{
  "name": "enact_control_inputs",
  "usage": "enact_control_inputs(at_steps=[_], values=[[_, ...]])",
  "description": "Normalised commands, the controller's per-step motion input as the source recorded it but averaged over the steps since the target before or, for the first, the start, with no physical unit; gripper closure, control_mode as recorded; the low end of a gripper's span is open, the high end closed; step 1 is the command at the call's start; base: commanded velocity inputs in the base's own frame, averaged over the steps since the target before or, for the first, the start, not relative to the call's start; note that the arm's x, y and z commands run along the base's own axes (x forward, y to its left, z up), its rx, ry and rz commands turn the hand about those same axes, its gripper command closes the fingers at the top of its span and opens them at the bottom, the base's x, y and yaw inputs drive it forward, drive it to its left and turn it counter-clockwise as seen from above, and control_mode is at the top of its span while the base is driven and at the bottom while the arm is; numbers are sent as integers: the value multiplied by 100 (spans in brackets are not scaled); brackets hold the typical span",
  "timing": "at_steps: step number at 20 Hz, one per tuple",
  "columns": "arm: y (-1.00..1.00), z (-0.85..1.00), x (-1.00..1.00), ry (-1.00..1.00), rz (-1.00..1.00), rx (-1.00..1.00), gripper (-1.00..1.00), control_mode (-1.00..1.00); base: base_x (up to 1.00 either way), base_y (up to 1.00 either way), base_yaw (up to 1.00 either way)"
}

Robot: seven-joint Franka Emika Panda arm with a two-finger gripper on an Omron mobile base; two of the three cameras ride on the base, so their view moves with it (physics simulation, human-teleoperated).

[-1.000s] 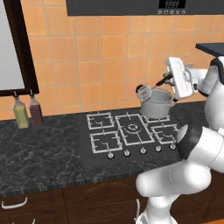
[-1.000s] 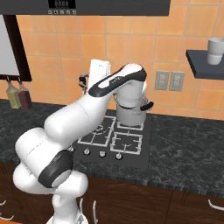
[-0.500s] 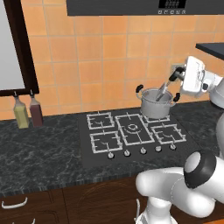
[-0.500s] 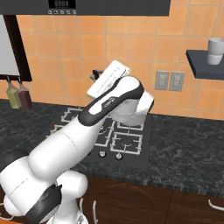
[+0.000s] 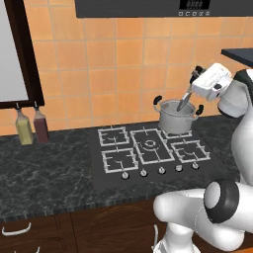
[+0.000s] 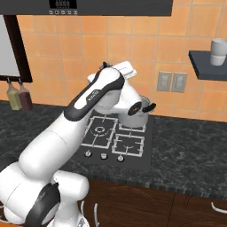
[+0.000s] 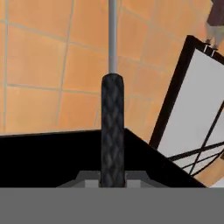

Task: Put the lemon and broccoli in the pot. Retrieve the spatula and lightly stir the vegetables in the pot.

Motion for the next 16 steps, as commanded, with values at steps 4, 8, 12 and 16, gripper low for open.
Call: enact_control_inputs(at_steps=[4, 8, 12, 16], values=[[-39, -46, 99, 17, -31, 12, 100, -100, 0, 0, 0], [-43, -34, 77, 8, -30, 12, 100, -100, 0, 0, 0], [-33, -13, 71, 2, -34, 8, 100, -100, 0, 0, 0], [-21, -75, 83, 12, -33, 2, 100, -100, 0, 0, 0]])
